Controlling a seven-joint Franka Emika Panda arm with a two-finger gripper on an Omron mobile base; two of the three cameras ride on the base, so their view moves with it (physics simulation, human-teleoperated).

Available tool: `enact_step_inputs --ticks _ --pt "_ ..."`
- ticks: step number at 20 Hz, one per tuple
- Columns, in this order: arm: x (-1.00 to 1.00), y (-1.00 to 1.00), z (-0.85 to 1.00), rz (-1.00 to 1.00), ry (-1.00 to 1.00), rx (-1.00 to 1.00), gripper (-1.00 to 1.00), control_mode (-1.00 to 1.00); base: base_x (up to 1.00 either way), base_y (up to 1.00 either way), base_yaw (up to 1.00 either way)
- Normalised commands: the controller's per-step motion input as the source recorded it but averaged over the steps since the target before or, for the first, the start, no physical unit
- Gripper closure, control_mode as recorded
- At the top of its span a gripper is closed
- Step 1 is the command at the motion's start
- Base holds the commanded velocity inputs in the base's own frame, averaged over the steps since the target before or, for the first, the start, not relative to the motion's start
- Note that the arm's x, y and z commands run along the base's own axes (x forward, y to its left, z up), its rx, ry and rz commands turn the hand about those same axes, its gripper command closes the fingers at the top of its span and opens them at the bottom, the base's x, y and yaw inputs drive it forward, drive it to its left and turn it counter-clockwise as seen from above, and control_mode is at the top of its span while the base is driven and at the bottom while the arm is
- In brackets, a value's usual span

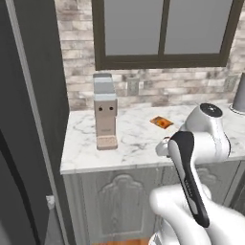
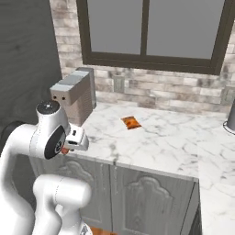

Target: Place the sweet potato and onion inside the fridge drawer. Close the drawer after placing the vegetables.

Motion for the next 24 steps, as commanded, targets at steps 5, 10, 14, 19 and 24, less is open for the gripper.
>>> enact_step_inputs --ticks 5,10,14,19,24 --pt "0.00 0.00 0.00 0.00 0.00 0.00 1.00 1.00 -1.00 0.27 0.00" --pt "0.00 0.00 0.00 0.00 0.00 0.00 1.00 1.00 -1.00 0.41 0.00" --pt "0.00 0.00 0.00 0.00 0.00 0.00 1.00 1.00 -0.99 0.78 0.15" --pt "0.00 0.00 0.00 0.00 0.00 0.00 1.00 1.00 -0.67 0.99 0.31" --pt "0.00 0.00 0.00 0.00 0.00 0.00 1.00 1.00 -0.42 0.86 0.35"
